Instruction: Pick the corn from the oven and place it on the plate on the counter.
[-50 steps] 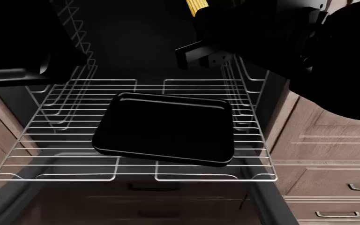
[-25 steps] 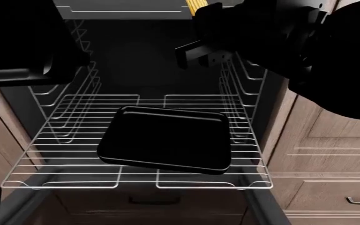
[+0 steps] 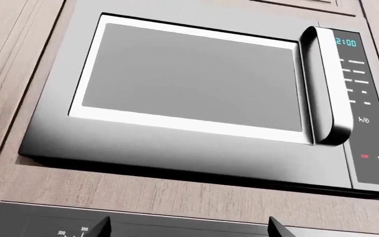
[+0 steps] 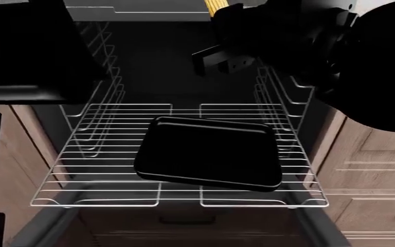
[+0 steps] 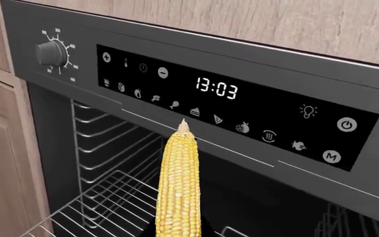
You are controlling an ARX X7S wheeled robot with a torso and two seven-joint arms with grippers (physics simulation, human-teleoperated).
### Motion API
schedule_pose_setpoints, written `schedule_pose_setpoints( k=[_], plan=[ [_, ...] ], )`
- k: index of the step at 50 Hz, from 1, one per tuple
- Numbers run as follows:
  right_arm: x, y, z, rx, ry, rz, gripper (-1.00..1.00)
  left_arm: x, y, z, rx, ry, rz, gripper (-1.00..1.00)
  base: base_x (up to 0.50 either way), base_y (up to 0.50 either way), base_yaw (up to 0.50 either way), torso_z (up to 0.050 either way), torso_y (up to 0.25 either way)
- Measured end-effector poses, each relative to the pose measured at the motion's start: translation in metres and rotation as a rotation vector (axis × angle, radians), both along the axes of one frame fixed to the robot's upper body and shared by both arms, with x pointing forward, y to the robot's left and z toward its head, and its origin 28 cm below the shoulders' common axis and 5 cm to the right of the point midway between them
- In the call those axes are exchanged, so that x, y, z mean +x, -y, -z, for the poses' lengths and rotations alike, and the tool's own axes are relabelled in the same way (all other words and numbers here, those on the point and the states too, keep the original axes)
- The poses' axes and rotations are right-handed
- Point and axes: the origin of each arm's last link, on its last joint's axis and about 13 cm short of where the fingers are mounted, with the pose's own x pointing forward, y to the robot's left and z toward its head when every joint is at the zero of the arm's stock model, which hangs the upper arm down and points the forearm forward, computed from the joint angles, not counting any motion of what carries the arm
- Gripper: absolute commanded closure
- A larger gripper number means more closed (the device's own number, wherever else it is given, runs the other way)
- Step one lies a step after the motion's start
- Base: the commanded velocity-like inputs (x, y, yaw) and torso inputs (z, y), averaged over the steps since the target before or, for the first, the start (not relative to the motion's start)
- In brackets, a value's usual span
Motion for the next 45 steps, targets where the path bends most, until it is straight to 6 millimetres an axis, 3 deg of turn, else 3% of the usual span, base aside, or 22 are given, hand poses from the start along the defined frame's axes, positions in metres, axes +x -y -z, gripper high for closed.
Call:
schedule_pose_setpoints(
  k=[45],
  plan=[
    [0.0013, -0.0013, 0.0006, -0.007, 0.01, -0.006, 1.0, -0.0014, 0.0018, 0.0023, 0.0, 0.002, 0.011, -1.0, 0.0, 0.5, 0.0, 0.0, 0.0]
  ],
)
